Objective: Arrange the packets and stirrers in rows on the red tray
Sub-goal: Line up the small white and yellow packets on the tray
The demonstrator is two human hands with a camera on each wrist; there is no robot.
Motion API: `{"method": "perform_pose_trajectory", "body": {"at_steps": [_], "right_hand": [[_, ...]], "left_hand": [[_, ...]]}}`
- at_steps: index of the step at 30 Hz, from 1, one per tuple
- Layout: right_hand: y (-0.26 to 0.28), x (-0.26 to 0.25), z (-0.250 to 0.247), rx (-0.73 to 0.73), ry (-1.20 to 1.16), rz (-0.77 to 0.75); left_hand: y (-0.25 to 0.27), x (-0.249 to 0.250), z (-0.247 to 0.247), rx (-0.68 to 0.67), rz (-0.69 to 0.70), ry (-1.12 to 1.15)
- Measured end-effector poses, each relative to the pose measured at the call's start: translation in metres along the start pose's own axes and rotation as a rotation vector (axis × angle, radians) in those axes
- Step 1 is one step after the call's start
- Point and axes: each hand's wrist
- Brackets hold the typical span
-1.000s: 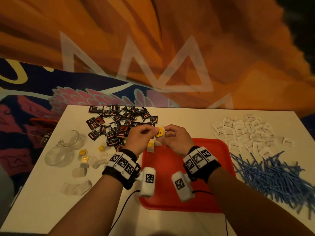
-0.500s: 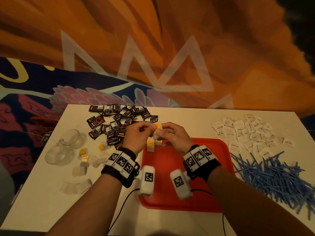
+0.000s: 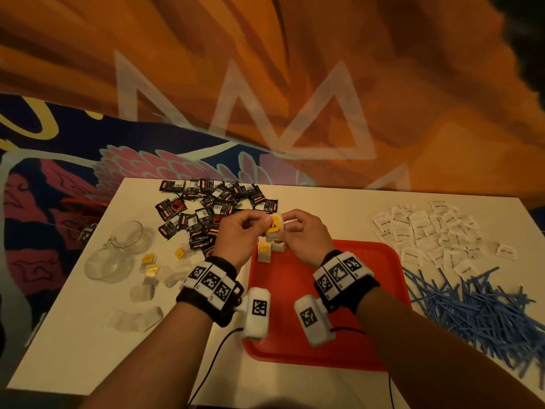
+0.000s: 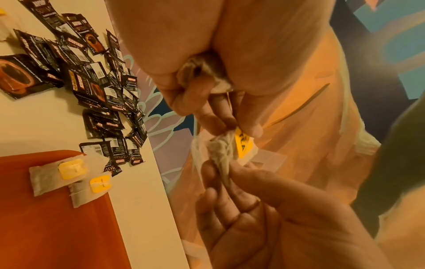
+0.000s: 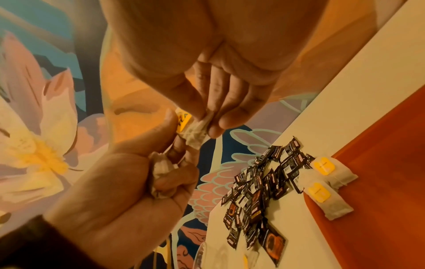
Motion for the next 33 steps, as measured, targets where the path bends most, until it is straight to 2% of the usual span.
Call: {"method": "perform_pose_trajectory", "body": {"at_steps": [5,9,14,17,20,23,28,31,33], "right_hand": [[-0.001,-0.003,0.000,-0.030,-0.188,0.052],[0.003,-0.007,-0.005,-0.164,-0.298,0.063],[-0.002,0.007,0.004,-0.147,-0.086,-0.019],[-0.006,0.017,0.011,-0.121,0.034,-0.042],[-0.010,0.023,0.014,-0.123,0.105,-0.030],[-0.014,0.029,0.018,-0.150,0.121,-0.004],[-0.016,0.035,0.029,-0.189,-0.015,0.030],[-0.021,0.048,0.040,-0.145,0.045,0.060],[-0.027,0.060,0.048,-0.177,0.099,0.101]], "left_hand": [[0.002,0.002,-0.002,-0.030,-0.046,0.051],[0.001,0.002,-0.003,-0.029,-0.074,0.024],[-0.001,-0.003,-0.004,-0.006,-0.117,0.085],[-0.001,-0.004,-0.004,-0.051,-0.096,0.025],[-0.008,-0.011,-0.007,-0.023,-0.075,-0.057],[-0.016,-0.026,-0.010,-0.010,-0.058,-0.157],[-0.030,-0.046,-0.021,-0.053,-0.074,-0.216],[-0.041,-0.062,-0.027,-0.081,-0.113,-0.270],[-0.047,-0.074,-0.030,-0.091,-0.141,-0.313]]}}
Point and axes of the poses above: each hand's wrist, its own y-axis away from the middle knuckle, its own z-axis out of the palm, x = y × z, and after that the axes turned 13 degrees about y, right-handed
